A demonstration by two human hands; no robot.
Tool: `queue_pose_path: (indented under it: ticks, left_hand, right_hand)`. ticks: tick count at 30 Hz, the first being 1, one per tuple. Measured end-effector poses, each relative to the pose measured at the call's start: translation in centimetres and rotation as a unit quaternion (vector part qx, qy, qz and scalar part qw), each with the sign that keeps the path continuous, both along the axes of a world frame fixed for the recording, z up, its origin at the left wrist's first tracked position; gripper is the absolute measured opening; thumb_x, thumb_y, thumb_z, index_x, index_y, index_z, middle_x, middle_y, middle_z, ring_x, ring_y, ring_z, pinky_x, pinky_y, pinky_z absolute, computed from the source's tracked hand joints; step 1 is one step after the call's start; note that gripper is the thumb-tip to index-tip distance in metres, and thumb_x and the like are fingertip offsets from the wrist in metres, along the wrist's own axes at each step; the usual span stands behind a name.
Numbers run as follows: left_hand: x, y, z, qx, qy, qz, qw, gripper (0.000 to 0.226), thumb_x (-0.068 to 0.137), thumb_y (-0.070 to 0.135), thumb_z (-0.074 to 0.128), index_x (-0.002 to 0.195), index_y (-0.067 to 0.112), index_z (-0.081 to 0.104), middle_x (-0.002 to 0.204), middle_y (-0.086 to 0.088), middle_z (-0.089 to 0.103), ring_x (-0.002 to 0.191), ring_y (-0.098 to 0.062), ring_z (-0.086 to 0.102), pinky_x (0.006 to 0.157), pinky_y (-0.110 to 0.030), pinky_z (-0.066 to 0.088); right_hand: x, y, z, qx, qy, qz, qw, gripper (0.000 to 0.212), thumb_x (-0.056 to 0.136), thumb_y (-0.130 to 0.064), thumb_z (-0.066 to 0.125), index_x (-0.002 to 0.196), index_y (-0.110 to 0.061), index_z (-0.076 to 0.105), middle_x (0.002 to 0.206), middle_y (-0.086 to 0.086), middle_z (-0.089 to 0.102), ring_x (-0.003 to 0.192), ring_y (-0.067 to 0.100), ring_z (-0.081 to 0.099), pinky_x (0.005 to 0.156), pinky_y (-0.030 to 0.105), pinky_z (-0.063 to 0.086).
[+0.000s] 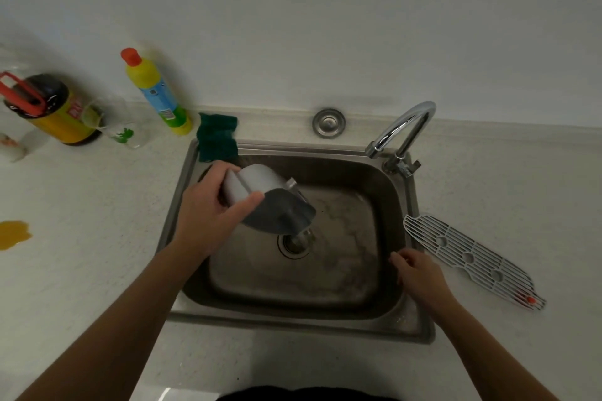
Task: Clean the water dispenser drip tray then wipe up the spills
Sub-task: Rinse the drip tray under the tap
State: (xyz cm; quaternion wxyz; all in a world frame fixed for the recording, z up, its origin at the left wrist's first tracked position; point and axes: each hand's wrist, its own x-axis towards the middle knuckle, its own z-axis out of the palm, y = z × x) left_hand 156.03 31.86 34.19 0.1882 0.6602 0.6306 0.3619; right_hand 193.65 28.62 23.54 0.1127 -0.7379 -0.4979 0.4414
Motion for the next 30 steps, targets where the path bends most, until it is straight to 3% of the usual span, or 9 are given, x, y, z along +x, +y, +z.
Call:
queue_pose_path:
  ticks: [4,7,12,14,17,20,23,27,30]
  left_hand:
    - [0.9,-0.4,1.1,0.041,0.136,-0.113,0.983,0.059,0.082,0.063,0.063,0.12,0.018,0.056,0.101,0.002,0.069,0.077,-0.008,0.063,0.065,-0.01,0.043]
    - [1.3,-0.5,1.5,0.041,0.165,-0.135,0.976,0.066,0.08,0.067,0.061,0.12,0.014,0.059,0.099,-0.006,0.075,0.074,-0.012,0.065,0.063,-0.016,0.046]
    - [0.6,-0.1,1.7,0.074,0.124,-0.09,0.985,0.055,0.084,0.058,0.064,0.119,0.017,0.053,0.104,0.006,0.062,0.08,-0.003,0.059,0.062,-0.003,0.041]
    - [0.6,-0.1,1.1,0.048,0.054,-0.029,0.997,0.048,0.087,0.055,0.063,0.118,0.02,0.054,0.105,0.009,0.06,0.078,0.005,0.06,0.058,-0.004,0.048]
    - [0.5,0.0,-0.3,0.01,-0.095,0.09,0.991,0.034,0.089,0.053,0.06,0.106,0.024,0.059,0.09,0.011,0.064,0.079,0.001,0.065,0.062,-0.011,0.054]
    - [0.4,-0.3,-2.2,-0.066,-0.278,0.203,0.937,0.027,0.09,0.057,0.062,0.099,0.032,0.065,0.093,0.008,0.069,0.093,-0.013,0.07,0.068,-0.032,0.064]
    - [0.7,-0.9,-3.9,-0.145,-0.443,0.276,0.84,0.024,0.089,0.063,0.063,0.102,0.043,0.069,0.109,0.006,0.071,0.102,-0.02,0.072,0.067,-0.033,0.065]
    - [1.6,-0.8,-5.7,-0.229,-0.563,0.339,0.718,0.041,0.089,0.065,0.063,0.115,0.034,0.067,0.121,-0.011,0.071,0.109,-0.031,0.071,0.065,-0.042,0.065]
    - [2.7,-0.5,-6.9,-0.266,-0.602,0.339,0.672,0.048,0.089,0.065,0.064,0.122,0.03,0.065,0.125,-0.015,0.07,0.113,-0.036,0.07,0.071,-0.045,0.066]
  right_hand:
    - [-0.4,0.1,-0.5,-0.002,-0.002,0.019,1.0,0.018,0.105,-0.029,0.055,0.09,-0.025,0.064,0.078,0.003,0.069,0.071,0.017,0.068,0.06,0.023,0.047]
    - [-0.5,0.1,-0.8,0.002,-0.005,0.034,0.999,0.017,0.104,-0.029,0.057,0.089,-0.025,0.064,0.076,0.002,0.069,0.068,0.016,0.068,0.058,0.021,0.048]
    - [0.0,0.3,-0.9,0.011,-0.014,0.043,0.999,0.013,0.102,-0.031,0.059,0.09,-0.03,0.064,0.078,-0.003,0.07,0.069,0.012,0.069,0.058,0.02,0.049]
    - [0.3,0.8,-0.8,0.021,-0.023,0.046,0.998,0.012,0.102,-0.031,0.06,0.091,-0.03,0.065,0.078,-0.005,0.071,0.07,0.01,0.069,0.059,0.02,0.05]
    - [1.1,2.8,-0.1,0.057,-0.051,0.045,0.996,0.009,0.101,-0.029,0.06,0.098,-0.024,0.067,0.08,-0.007,0.068,0.072,0.008,0.067,0.061,0.022,0.05]
    - [2.0,6.2,1.4,0.123,-0.078,0.04,0.989,0.01,0.101,-0.029,0.06,0.108,-0.023,0.064,0.081,-0.014,0.064,0.073,0.002,0.062,0.059,0.018,0.042]
    - [2.7,10.1,2.9,0.188,-0.099,0.025,0.977,0.021,0.099,-0.03,0.062,0.119,-0.023,0.062,0.079,-0.019,0.059,0.07,-0.004,0.056,0.057,0.017,0.035]
    - [3.3,14.8,3.4,0.188,-0.135,0.04,0.972,0.033,0.099,-0.037,0.063,0.128,-0.024,0.056,0.077,-0.017,0.058,0.064,-0.002,0.053,0.053,0.019,0.033]
    - [3.7,17.5,2.7,0.143,-0.181,0.054,0.971,0.032,0.099,-0.046,0.06,0.122,-0.024,0.058,0.085,-0.003,0.066,0.066,0.012,0.059,0.058,0.025,0.039]
